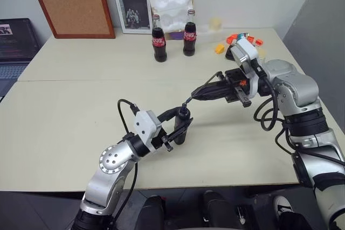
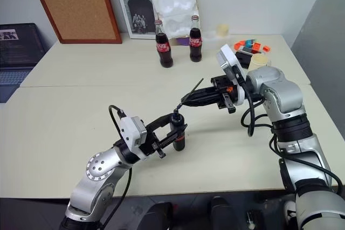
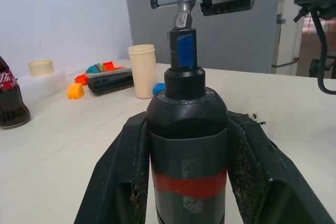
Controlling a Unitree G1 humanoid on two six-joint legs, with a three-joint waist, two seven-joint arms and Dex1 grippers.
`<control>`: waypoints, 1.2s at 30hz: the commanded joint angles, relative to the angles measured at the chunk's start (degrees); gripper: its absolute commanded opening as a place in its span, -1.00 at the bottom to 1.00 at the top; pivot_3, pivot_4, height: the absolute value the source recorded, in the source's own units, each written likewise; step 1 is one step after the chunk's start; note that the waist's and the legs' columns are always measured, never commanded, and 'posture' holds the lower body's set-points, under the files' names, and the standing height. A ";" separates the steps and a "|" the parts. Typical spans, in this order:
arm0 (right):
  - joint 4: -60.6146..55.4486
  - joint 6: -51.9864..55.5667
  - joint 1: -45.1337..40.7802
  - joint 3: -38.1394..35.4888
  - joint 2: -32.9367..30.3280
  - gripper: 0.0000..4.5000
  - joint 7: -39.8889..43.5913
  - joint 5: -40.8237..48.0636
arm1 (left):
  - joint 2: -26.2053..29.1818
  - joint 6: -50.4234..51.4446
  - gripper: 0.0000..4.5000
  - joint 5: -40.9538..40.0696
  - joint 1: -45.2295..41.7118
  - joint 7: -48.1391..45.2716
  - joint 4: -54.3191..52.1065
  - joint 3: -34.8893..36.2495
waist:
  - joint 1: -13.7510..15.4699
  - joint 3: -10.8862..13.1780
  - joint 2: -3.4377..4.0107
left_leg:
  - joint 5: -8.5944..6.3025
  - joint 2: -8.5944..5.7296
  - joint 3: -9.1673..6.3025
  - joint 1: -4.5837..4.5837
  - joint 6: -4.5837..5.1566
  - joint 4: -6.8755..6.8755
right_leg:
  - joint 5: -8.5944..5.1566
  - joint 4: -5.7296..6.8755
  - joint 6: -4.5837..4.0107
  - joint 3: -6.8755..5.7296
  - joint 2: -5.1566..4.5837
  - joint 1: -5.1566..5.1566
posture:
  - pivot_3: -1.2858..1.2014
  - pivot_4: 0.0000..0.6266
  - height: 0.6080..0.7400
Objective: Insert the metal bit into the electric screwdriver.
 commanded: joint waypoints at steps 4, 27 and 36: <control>-0.48 1.63 -2.01 2.06 -0.70 -0.99 2.87 -1.27 | 0.65 -1.63 -0.26 1.38 -0.19 -0.27 0.11 0.03 | -0.03 0.00 0.00 | 0.00 0.00 0.00 0.00 0.00 0.00 | 0.00 0.00 0.00 0.00 0.00 0.00 | 0.03 -0.52 1.00; -2.38 2.91 -3.96 3.09 -1.19 -0.99 2.65 -0.66 | 0.64 -3.55 -0.26 2.79 -0.19 -0.18 1.91 -1.33 | -0.04 0.00 0.00 | 0.00 0.00 0.00 -0.01 0.00 0.00 | 0.00 -0.01 -0.01 0.00 -0.01 -0.01 | 0.03 -0.52 1.00; -2.63 2.22 -2.89 3.46 -0.85 -0.99 2.49 -1.19 | 0.60 -3.75 -0.26 2.82 -0.08 -0.07 1.83 -1.20 | -0.04 0.00 0.00 | 0.00 0.00 0.00 -0.01 0.00 0.00 | 0.00 -0.01 -0.01 -0.01 -0.01 -0.01 | 0.03 -0.52 1.00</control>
